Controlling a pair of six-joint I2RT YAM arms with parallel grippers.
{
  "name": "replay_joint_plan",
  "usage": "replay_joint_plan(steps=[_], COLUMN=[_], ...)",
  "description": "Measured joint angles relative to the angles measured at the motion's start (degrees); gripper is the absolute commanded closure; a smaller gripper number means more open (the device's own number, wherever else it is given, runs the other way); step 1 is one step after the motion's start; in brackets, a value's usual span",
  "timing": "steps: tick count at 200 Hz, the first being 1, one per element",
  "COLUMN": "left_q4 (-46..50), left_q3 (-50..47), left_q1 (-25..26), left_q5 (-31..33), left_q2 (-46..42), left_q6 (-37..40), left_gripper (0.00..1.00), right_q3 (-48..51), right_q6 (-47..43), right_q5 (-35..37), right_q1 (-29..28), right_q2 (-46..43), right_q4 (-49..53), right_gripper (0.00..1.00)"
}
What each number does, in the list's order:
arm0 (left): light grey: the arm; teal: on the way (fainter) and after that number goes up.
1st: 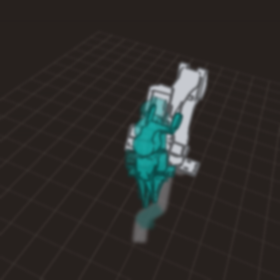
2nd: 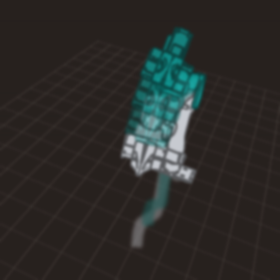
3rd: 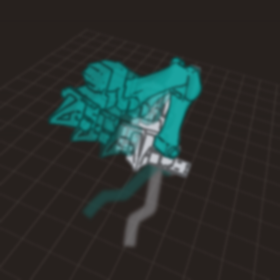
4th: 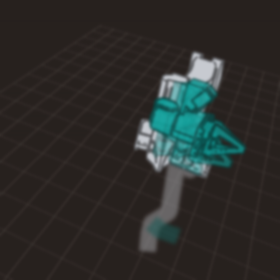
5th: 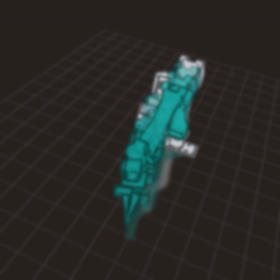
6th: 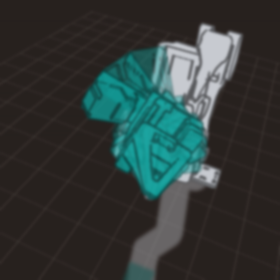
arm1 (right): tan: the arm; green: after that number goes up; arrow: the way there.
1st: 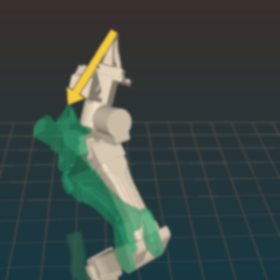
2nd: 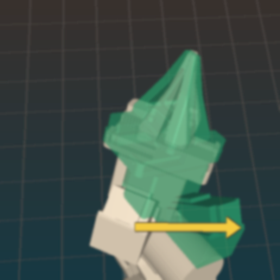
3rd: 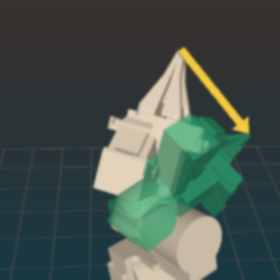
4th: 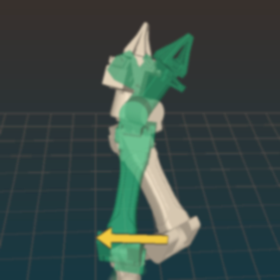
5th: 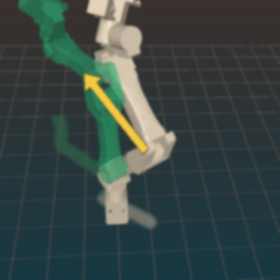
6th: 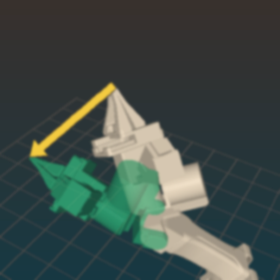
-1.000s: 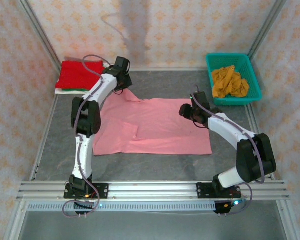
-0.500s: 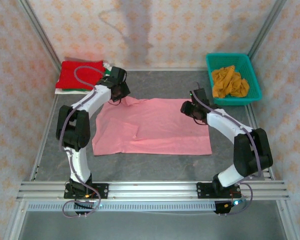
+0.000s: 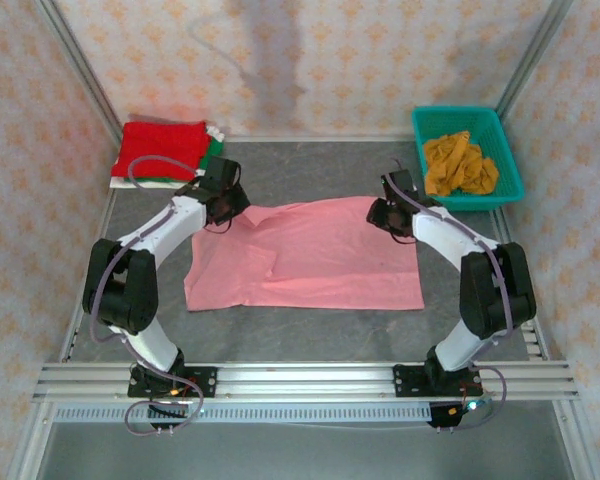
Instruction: Fold and stack the t-shirts
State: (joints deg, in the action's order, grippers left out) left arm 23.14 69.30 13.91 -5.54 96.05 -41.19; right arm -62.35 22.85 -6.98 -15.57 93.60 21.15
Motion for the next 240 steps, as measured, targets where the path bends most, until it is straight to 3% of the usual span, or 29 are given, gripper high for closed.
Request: replay_joint_plan(steps=[55,100,108,122,136,159,184,203,240], left_q4=[-2.5,-2.9,-2.8,-2.9,-2.7,-2.1,-1.5,0.8,2.0], left_q3=[-7.5,-14.1,-14.8,-16.2,-17.8,-20.9,-20.8,-14.8,0.7], left_q1=[2.4,4.4,4.5,4.8,4.9,5.0,3.4,0.5,-2.1], left_q5=[0.0,0.9,1.4,1.9,2.5,4.3,4.4,3.4,0.8], left_q2=[-1.6,-10.9,-12.5,-14.8,-16.5,-20.0,-22.8,-19.1,-2.9], left_q6=[-2.7,-4.9,-5.1,-5.7,-5.9,-5.0,-2.5,1.2,8.6], left_gripper=[1.00,0.98,0.93,0.73,0.61,0.51,0.49,0.46,0.44], right_q3=[-5.0,-6.8,-6.8,-6.8,-6.8,-6.8,-6.8,-6.8,-6.5], right_q6=[-1.1,-1.1,-1.1,-1.1,-1.1,-1.0,-1.1,-1.1,-1.1], right_q5=[2.0,1.1,0.8,0.4,-0.1,-0.6,-1.0,-1.4,-2.0], right_q1=[2.7,3.5,3.5,3.5,3.5,3.5,3.5,3.5,3.5], right_q2=[3.2,3.8,4.1,4.7,5.0,5.1,5.0,5.1,5.0], right_q4=[3.1,3.3,3.3,3.3,3.3,3.3,3.3,3.3,3.0], right_gripper=[0.46,0.46,0.45,0.45,0.45,0.44,0.44,0.44,0.44])
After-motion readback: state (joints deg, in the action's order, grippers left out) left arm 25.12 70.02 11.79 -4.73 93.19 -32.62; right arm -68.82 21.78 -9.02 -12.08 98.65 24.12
